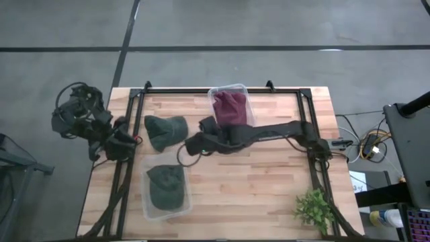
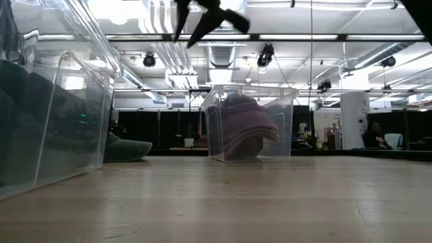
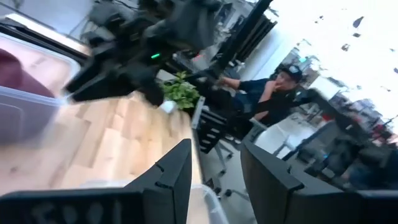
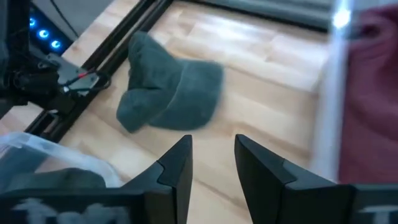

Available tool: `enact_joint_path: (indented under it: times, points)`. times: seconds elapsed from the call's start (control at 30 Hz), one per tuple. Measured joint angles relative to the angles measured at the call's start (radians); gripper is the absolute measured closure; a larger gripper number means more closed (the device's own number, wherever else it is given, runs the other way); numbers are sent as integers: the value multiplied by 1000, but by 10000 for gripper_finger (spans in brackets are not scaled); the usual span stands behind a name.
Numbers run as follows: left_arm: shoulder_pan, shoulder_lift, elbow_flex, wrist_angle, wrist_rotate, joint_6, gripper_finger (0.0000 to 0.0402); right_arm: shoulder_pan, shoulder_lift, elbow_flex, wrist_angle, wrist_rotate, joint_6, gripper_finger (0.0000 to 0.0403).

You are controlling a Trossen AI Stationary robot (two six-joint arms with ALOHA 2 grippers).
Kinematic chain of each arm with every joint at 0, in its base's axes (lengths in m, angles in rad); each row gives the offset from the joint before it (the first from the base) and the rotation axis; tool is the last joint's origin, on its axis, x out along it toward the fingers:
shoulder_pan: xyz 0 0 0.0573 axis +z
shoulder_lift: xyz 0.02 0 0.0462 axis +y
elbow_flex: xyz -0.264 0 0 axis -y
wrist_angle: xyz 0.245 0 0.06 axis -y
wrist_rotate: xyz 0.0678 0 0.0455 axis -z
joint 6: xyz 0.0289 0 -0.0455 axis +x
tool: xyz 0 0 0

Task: Pick & Place hat
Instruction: Put the green cap into the bottom transparent bin

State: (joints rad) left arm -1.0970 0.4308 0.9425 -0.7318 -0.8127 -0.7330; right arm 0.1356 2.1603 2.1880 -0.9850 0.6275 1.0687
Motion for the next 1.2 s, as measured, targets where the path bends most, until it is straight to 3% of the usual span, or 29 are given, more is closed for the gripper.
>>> enact_joint_path:
  times: [0.17,0.4,0.63,0.77,0.87,1.03,1.2]
  points:
    - [19,33,49,-48,-50,-2,271,34,-87,0,-87,101,8,288]
    - [64,190,184,-63,-28,115,271,62,-167,0,-89,137,-40,298]
    - [236,385,426,-334,18,122,271,62,-215,-1,-86,202,-113,306]
    - [436,471,543,-416,146,170,271,65,-238,-2,-98,227,-169,307]
    - [624,530,596,-420,324,262,271,65,-270,-2,-116,241,-223,305]
    - [955,616,630,-420,613,423,271,72,-329,-2,-179,270,-321,303]
    - [1205,685,614,-411,784,520,271,93,-403,-14,-363,312,-331,312]
